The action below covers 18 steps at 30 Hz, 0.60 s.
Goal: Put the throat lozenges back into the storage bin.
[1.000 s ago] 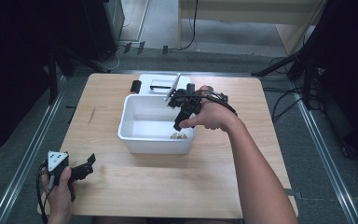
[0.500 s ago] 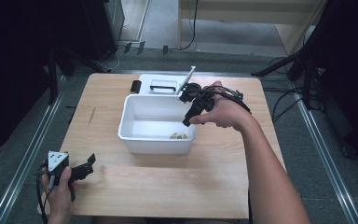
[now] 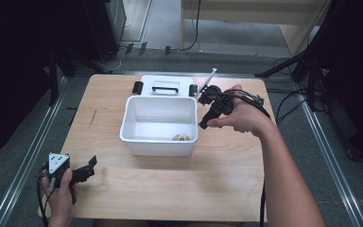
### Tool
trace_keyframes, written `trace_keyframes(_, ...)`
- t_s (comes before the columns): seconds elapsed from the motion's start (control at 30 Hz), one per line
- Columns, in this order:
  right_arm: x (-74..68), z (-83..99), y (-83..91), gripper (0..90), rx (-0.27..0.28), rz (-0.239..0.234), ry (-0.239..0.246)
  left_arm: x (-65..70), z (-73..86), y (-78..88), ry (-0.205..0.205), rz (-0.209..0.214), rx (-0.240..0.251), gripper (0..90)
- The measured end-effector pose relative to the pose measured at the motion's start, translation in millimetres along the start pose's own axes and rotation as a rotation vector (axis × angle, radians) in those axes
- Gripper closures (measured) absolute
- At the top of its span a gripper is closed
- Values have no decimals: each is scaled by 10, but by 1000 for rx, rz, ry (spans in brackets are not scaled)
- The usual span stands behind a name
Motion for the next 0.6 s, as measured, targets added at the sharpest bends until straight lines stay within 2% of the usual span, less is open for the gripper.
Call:
trace_keyframes(0.3, 109, 298, -33, 248, -8, 7, -60, -2, 3, 2, -1, -1, -3, 0)
trace_keyframes(0.6, 209, 640, -141, 248, -21, 13, -110, -1, 3, 3, -1, -2, -3, 0)
Point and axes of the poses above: each handheld gripper's, and its own axes: y roughly backward along the jaws, z roughly out of its underside, x roughly to its right, the point moved 9 cm from there along -y, roughly forward along the jaws, and after that the axes turned 7 degrees about y, right-handed, at the moved point
